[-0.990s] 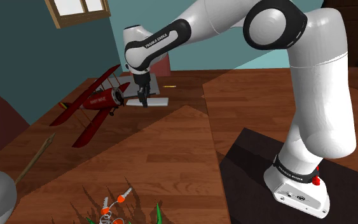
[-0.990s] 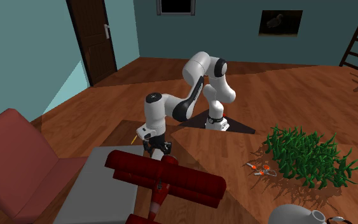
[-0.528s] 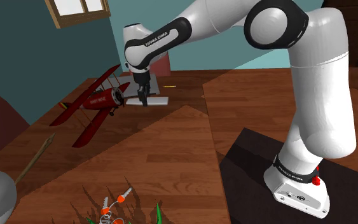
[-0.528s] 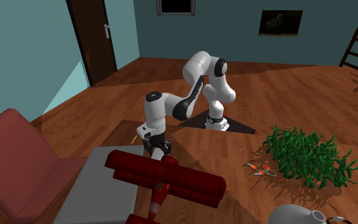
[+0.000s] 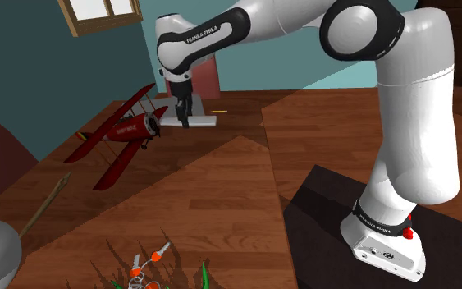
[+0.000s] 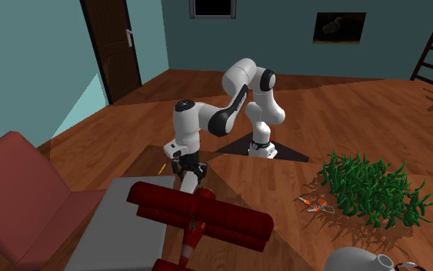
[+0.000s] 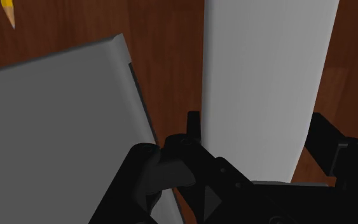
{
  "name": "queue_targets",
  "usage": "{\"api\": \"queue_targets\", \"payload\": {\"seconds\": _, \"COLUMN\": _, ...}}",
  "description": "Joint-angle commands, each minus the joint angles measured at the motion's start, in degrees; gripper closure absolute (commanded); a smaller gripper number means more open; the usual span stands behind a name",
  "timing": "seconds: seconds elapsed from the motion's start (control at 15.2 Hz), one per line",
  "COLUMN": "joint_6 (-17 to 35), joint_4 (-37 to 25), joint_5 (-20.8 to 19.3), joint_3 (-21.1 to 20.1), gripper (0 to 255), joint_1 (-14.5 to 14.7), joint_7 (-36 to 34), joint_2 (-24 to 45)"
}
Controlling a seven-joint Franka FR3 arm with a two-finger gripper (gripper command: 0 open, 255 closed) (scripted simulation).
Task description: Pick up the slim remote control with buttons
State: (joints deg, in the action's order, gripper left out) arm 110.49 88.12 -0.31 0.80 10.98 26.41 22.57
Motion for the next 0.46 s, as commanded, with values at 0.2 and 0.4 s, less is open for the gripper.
{"api": "queue_targets", "payload": {"seconds": 0.2, "joint_6": -3.6, "joint_4": -3.0, "joint_5": 0.0, "joint_3": 0.0, "gripper": 255, "joint_1": 0.0, "joint_7": 0.0, "joint_2": -0.6}}
{"api": "queue_targets", "payload": {"seconds": 0.4, "joint_6": -4.4, "joint_4": -3.7, "joint_5": 0.0, "joint_3": 0.0, "gripper": 255, "joint_1": 0.0, "joint_7": 0.0, "joint_2": -0.7}}
